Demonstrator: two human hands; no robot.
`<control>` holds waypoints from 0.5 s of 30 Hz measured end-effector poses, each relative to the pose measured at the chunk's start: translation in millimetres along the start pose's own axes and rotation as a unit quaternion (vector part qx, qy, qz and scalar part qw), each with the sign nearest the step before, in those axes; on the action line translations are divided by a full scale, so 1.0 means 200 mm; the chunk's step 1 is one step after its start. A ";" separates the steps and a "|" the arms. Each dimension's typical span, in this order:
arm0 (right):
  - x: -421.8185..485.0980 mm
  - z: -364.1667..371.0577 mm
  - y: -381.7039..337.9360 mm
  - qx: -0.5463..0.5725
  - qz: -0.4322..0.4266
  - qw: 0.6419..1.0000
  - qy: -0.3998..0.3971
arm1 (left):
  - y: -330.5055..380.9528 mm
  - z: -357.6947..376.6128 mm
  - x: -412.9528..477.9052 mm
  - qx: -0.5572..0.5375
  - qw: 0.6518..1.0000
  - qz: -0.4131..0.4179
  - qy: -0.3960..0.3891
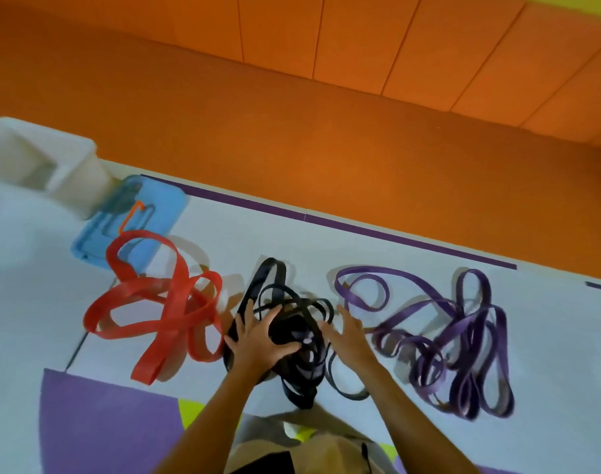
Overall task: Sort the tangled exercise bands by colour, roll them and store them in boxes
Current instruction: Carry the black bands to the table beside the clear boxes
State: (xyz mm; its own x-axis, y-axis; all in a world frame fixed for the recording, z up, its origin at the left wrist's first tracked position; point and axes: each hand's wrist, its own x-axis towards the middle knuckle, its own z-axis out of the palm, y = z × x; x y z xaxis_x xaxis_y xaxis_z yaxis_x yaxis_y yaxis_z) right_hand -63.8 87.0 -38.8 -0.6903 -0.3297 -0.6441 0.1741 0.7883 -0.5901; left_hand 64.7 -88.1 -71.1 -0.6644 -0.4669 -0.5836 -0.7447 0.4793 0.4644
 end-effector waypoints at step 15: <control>-0.09 0.22 0.13 -0.075 0.022 0.997 -0.030 | 0.00 -0.13 0.10 -0.094 0.991 -0.067 0.074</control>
State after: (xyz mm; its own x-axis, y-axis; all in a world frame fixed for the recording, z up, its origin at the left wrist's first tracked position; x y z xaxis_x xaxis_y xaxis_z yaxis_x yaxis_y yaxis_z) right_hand -16.1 90.0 -63.4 -0.6409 -0.3190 -0.6982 0.0941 0.8701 -0.4838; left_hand 49.5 -116.7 -64.1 -0.5511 -0.6266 -0.5510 -0.8157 0.2656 0.5138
